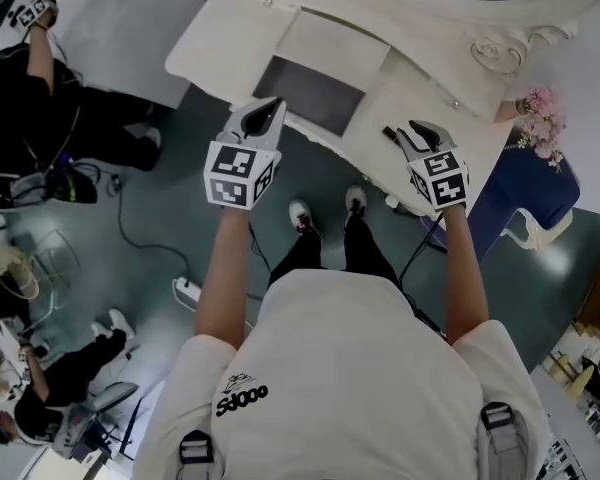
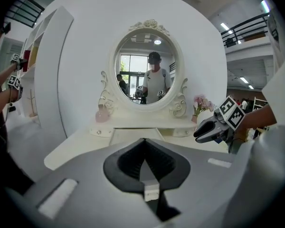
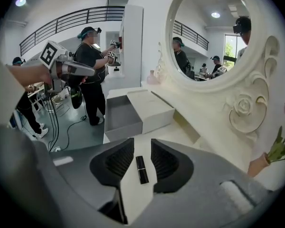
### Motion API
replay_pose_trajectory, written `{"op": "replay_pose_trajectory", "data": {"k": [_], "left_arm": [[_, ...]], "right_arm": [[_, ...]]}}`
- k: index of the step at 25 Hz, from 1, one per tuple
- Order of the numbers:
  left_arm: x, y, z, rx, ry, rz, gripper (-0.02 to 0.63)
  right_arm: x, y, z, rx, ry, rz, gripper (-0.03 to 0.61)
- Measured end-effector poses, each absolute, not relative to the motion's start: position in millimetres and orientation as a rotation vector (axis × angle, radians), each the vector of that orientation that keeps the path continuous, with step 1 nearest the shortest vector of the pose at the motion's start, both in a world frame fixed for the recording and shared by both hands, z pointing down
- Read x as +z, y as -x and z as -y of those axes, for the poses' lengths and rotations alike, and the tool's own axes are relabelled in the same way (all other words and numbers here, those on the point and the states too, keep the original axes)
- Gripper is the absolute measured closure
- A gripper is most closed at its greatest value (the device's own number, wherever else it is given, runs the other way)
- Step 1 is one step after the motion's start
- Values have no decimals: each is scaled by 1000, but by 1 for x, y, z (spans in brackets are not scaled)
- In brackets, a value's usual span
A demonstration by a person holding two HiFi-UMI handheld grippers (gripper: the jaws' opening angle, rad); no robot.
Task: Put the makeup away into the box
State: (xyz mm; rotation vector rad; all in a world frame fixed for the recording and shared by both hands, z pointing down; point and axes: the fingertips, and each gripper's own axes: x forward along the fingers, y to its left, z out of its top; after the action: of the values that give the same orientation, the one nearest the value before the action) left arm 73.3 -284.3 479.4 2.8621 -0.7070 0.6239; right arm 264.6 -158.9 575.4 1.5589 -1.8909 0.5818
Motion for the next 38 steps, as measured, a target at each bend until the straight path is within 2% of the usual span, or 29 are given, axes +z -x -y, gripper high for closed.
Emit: {"op": "replay_pose_trajectory", "data": {"k": [13,18,21,30,38], "left_arm": [[534,-90,262,774,-2749,699,595],[540,-85,256,789,-2722,718,594],[535,-83,255,787,-2730,719,595],[526,-75,255,777,-2754,732,594],[506,-63,274,697,-2775,799,594]], "right_arm": [[665,-274,146,685,-1298,1853,425],[690,-269,142,672,-1221,1814,425],[697,-272,140,693,-1237,1806,451],[693,-277,142,797,-1272,1800,480],[614,-282,170,727,-1411,1897,483]]}}
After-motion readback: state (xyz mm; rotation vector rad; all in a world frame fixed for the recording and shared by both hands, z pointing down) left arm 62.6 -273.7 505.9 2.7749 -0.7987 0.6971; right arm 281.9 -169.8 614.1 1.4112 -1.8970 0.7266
